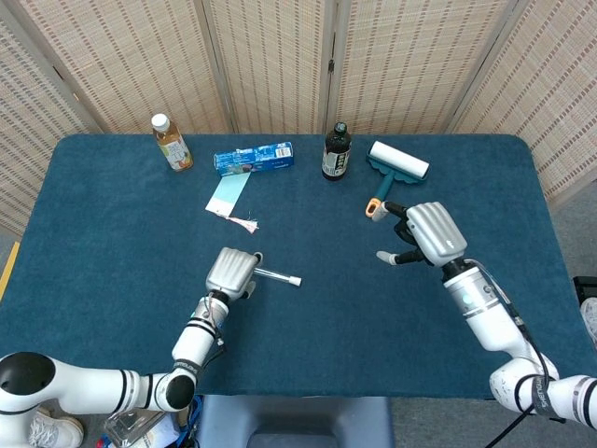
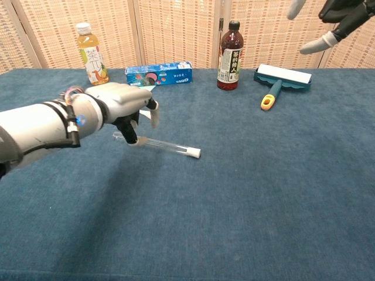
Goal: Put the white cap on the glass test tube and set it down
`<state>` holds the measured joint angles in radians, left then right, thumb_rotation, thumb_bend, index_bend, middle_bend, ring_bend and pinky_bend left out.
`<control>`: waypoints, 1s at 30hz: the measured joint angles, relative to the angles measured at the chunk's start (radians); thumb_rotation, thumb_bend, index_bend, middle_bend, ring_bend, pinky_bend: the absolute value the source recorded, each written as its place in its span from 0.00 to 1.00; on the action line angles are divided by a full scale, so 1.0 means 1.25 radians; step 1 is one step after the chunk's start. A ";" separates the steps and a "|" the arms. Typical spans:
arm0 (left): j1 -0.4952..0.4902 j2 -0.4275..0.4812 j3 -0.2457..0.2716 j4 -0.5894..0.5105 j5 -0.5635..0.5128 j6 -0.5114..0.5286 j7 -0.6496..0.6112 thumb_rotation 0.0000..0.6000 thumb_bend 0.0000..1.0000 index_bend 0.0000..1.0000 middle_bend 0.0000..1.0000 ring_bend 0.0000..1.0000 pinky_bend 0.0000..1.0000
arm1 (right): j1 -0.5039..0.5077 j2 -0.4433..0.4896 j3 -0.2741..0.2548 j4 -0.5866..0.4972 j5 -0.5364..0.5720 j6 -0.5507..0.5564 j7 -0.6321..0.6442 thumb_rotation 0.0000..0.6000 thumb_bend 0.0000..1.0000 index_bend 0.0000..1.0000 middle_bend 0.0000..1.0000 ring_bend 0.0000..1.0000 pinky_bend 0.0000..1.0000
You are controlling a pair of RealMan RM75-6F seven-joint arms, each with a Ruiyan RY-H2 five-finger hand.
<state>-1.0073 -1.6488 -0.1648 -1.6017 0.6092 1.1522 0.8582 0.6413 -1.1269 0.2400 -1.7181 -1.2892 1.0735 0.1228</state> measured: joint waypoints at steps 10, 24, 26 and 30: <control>0.177 0.231 0.039 -0.170 0.182 0.147 -0.199 1.00 0.34 0.35 0.75 0.81 0.95 | -0.087 0.120 -0.068 -0.043 0.004 0.009 -0.055 1.00 0.31 0.41 0.78 0.85 1.00; 0.453 0.354 0.130 -0.114 0.469 0.356 -0.509 1.00 0.34 0.31 0.45 0.38 0.43 | -0.256 0.094 -0.153 0.016 -0.103 0.218 -0.088 1.00 0.26 0.27 0.38 0.34 0.49; 0.488 0.369 0.147 -0.106 0.496 0.373 -0.528 1.00 0.34 0.31 0.39 0.33 0.40 | -0.285 0.082 -0.163 0.031 -0.116 0.251 -0.087 1.00 0.26 0.27 0.37 0.34 0.48; 0.539 0.389 0.170 -0.103 0.535 0.403 -0.527 1.00 0.34 0.30 0.35 0.32 0.36 | -0.343 0.057 -0.183 0.058 -0.137 0.313 -0.079 1.00 0.26 0.27 0.37 0.34 0.48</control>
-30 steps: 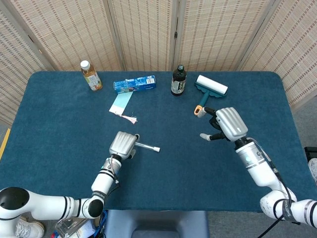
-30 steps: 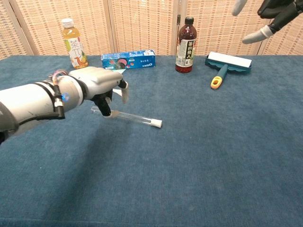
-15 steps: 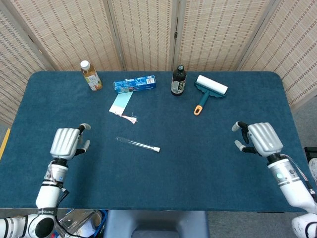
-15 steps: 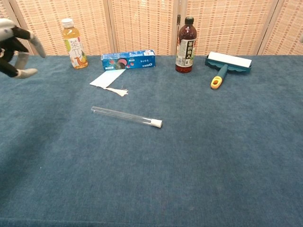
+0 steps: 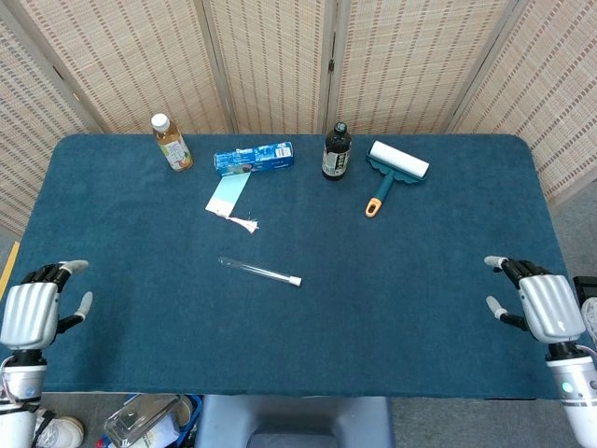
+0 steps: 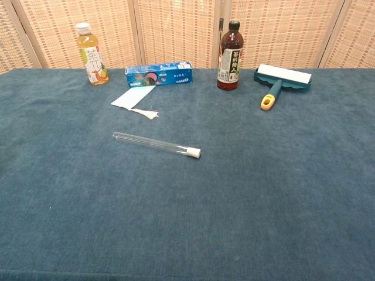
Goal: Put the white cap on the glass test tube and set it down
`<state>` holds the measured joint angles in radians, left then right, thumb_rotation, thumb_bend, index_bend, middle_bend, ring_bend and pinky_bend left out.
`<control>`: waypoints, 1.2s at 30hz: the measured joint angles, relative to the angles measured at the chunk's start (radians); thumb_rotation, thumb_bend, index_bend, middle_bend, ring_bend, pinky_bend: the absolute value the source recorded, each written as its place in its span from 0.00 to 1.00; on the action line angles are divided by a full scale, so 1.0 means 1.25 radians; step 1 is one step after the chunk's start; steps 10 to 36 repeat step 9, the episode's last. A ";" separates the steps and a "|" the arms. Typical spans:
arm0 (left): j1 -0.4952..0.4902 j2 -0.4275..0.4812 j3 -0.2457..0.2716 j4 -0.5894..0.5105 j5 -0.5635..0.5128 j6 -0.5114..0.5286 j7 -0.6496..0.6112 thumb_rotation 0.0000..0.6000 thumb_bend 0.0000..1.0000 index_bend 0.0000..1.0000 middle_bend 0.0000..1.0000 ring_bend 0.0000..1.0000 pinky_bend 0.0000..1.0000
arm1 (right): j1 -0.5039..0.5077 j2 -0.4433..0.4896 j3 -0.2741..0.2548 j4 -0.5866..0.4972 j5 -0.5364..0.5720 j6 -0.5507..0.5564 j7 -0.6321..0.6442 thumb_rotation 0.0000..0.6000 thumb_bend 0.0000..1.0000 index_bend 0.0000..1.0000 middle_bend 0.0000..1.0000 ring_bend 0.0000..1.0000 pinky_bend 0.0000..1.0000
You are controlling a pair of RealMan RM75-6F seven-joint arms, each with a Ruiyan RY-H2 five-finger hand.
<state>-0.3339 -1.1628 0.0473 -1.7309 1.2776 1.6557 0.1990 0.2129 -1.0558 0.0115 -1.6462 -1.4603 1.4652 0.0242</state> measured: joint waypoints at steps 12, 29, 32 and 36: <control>0.080 0.010 0.013 -0.021 0.051 0.045 0.039 1.00 0.34 0.25 0.31 0.30 0.32 | -0.074 -0.016 -0.018 0.013 -0.016 0.059 0.016 1.00 0.26 0.27 0.37 0.33 0.48; 0.080 0.010 0.013 -0.021 0.051 0.045 0.039 1.00 0.34 0.25 0.31 0.30 0.32 | -0.074 -0.016 -0.018 0.013 -0.016 0.059 0.016 1.00 0.26 0.27 0.37 0.33 0.48; 0.080 0.010 0.013 -0.021 0.051 0.045 0.039 1.00 0.34 0.25 0.31 0.30 0.32 | -0.074 -0.016 -0.018 0.013 -0.016 0.059 0.016 1.00 0.26 0.27 0.37 0.33 0.48; 0.080 0.010 0.013 -0.021 0.051 0.045 0.039 1.00 0.34 0.25 0.31 0.30 0.32 | -0.074 -0.016 -0.018 0.013 -0.016 0.059 0.016 1.00 0.26 0.27 0.37 0.33 0.48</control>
